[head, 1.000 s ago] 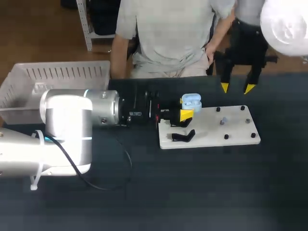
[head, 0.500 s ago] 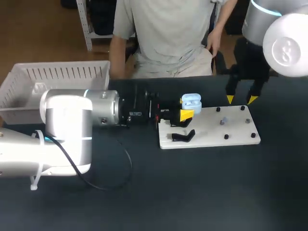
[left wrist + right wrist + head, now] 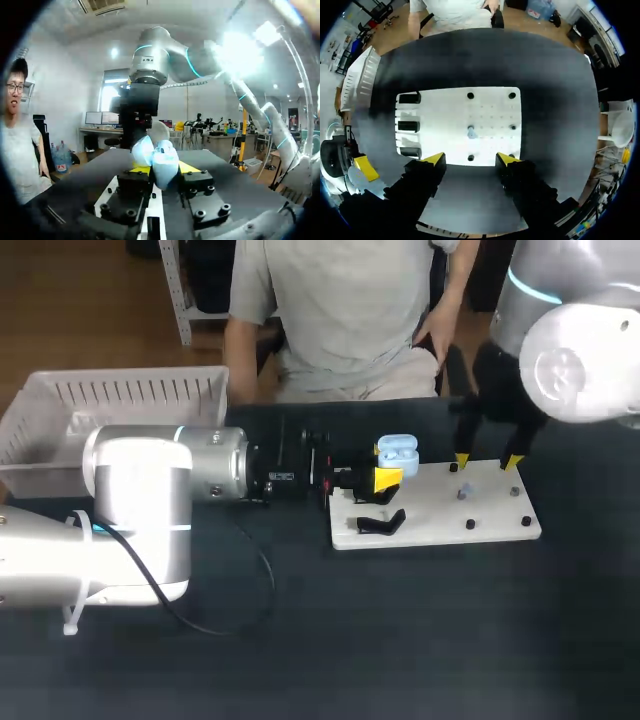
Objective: Pick up each earbud case from the left stands, insert the matching earbuds, close the lid, and place the case in the box.
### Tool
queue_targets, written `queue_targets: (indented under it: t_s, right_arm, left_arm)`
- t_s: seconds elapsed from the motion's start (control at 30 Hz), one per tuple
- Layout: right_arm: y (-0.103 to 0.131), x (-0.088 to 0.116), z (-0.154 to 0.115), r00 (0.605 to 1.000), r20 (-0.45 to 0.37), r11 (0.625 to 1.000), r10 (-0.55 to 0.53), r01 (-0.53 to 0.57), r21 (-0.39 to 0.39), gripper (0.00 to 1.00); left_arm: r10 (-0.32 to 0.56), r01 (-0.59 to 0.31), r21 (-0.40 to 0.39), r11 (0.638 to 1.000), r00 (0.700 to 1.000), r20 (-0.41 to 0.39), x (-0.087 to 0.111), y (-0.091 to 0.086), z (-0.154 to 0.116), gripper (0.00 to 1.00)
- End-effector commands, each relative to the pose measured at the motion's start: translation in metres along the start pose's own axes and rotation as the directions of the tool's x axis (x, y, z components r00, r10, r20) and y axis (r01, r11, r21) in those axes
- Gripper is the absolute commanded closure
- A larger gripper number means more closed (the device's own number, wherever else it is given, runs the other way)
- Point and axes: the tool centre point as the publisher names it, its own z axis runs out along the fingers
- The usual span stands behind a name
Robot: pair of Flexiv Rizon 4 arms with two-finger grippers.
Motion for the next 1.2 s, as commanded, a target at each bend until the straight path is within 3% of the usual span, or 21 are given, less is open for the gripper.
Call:
queue_targets:
  t_s: [0.03, 0.13, 0.23, 1.2]
  right_arm:
    - [-0.001, -0.003, 0.013, 1.0, 0.0, 1.0, 0.007, -0.007, -0.002, 0.35]
    - [-0.002, -0.004, 0.022, 1.0, -0.006, 1.0, 0.006, -0.006, -0.005, 0.37]
    - [-0.004, -0.005, 0.031, 1.0, -0.015, 1.0, 0.004, -0.004, -0.005, 0.5]
    - [-0.004, -0.01, 0.064, 0.999, -0.047, 1.0, 0.013, -0.014, -0.014, 0.65]
  left_arm:
    - [-0.001, 0.001, 0.001, 1.0, 1.0, -0.002, 0.0, 0.001, 0.0, 1.0]
    - [-0.001, 0.001, 0.001, 1.0, 1.0, -0.002, 0.0, 0.001, 0.0, 1.0]
    - [-0.001, 0.001, 0.001, 1.0, 1.0, -0.002, 0.0, 0.001, 0.0, 1.0]
    - [-0.001, 0.001, 0.001, 1.0, 1.0, -0.002, 0.0, 0.001, 0.0, 1.0]
